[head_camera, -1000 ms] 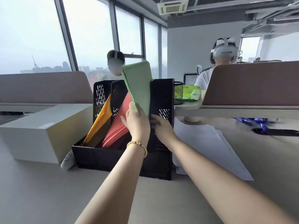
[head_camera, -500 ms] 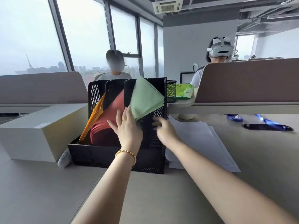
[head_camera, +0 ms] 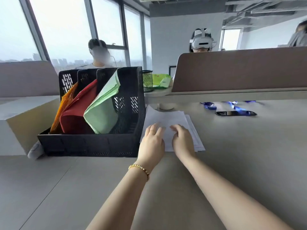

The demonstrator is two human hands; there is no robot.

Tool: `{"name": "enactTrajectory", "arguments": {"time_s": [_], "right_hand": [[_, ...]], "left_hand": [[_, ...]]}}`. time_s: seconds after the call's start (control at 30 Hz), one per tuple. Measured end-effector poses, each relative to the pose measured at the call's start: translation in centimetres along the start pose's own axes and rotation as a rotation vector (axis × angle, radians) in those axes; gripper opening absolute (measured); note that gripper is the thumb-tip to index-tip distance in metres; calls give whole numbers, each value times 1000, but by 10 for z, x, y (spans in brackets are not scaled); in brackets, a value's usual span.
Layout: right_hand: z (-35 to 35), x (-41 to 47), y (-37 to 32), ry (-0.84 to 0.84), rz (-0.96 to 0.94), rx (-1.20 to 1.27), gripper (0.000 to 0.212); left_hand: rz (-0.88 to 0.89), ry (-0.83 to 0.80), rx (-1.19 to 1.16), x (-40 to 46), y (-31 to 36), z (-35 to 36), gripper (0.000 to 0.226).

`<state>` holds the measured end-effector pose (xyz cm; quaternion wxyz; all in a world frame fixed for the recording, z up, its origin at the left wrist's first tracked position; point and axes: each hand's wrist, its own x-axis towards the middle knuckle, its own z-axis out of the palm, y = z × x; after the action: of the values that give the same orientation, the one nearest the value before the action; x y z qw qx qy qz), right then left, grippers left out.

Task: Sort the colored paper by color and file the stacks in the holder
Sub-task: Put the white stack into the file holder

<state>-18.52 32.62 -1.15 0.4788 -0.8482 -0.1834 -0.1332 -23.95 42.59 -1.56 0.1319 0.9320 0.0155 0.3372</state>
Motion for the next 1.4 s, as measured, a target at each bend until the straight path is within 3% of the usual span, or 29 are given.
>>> {"name": "enactTrajectory", "arguments": {"time_s": [0.1,0.2,0.37,0.47,0.57,0.7,0.87,1.0,1.1,1.27,1.33,1.4], "right_hand": [[-16,-4,27,-10,52,-67,46],[-25,-4,46,-12,86,-125,45],[-28,9,59,-76,217,-235,36],[-38,19,56,-146,342,-166,29],[-51,32,58,-155,506,118,20],[-57,42,68,-150,689,541,42],[-60,37,72,-196,721,547,15],[-54,34,65,-270,635,553,25],[-46,31,62,-277,607,722,36],[-43,31,58,-256,586,721,22],[-44,29,54,-188,611,760,28],[-48,25,53,-122,622,846,32]], "left_hand": [[-183,-190,-58,0,13,19,45],[-334,-249,-87,7,15,36,46],[-477,-520,199,16,6,56,52],[-513,-589,240,17,4,59,54],[-502,-596,252,17,4,58,57],[-493,-591,270,17,5,55,59],[-489,-610,265,16,7,51,62],[-496,-648,257,17,9,48,66],[-518,-686,230,19,8,46,64],[-517,-761,195,23,6,48,56],[-501,-691,99,23,7,45,57],[-545,-474,-158,17,8,36,60]]}}
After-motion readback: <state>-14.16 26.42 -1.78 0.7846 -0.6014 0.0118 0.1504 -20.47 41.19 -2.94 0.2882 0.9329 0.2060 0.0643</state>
